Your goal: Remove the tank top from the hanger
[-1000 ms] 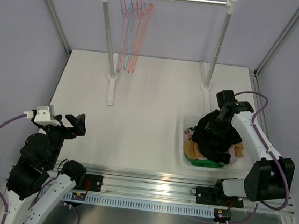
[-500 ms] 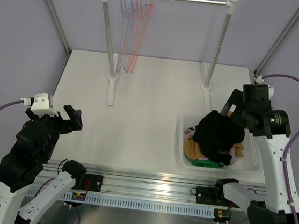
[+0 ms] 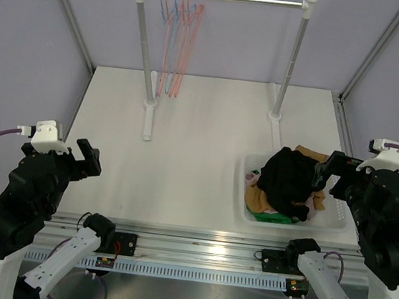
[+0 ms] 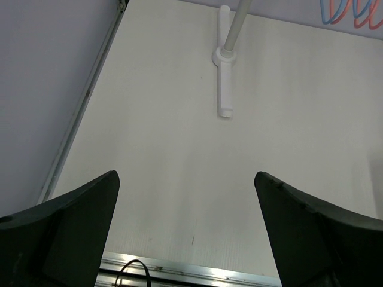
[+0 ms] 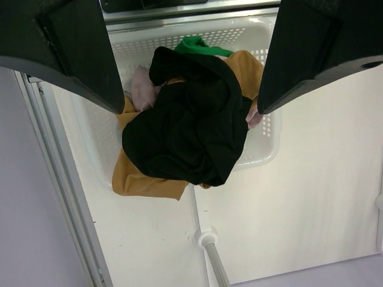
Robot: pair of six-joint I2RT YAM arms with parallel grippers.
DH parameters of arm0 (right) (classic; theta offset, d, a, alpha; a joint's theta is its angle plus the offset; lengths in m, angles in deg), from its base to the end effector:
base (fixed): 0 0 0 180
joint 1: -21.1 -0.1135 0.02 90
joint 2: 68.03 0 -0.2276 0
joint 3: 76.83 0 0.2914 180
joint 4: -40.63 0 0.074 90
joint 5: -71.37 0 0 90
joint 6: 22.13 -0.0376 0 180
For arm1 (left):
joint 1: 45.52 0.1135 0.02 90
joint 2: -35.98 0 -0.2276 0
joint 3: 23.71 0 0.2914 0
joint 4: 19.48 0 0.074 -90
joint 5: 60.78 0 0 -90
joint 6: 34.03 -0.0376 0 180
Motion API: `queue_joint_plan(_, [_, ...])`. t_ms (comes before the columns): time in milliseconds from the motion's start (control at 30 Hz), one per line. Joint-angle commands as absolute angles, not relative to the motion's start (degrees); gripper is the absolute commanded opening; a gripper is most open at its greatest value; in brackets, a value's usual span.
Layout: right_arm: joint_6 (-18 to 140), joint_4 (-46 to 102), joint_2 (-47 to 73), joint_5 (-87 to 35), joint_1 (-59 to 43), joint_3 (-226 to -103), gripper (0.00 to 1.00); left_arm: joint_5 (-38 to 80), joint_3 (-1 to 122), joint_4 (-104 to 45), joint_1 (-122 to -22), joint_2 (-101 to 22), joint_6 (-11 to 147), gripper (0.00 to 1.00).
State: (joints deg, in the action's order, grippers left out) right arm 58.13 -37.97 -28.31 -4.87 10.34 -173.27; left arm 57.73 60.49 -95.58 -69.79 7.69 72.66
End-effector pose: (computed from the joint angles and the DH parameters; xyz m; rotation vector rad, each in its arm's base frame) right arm 0.1072 0.0113 0.4614 0.1406 1.9361 0.0030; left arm 0.0834 -0.0179 0.4257 -0.2050 1.8677 -0.0113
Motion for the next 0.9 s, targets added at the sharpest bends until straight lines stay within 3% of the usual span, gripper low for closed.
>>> queue_joint_plan(0, [60.40,-39.10,-30.58,-7.80,10.29,-171.60,0.99,58.92,62.26,-97.10,-69.60,7.94,70.74,0.99])
queue_joint_plan(333, [61.62,-39.80,-37.18,-8.18,8.36,-169.84,1.00,58.84,60.42,-100.00,-69.60,9.17,69.86,0.99])
queue_joint_plan(867, [61.10,-38.75,-35.08,-6.76,7.83,-168.96,1.00,56.72,57.08,-95.52,-69.60,11.81,68.98,0.99])
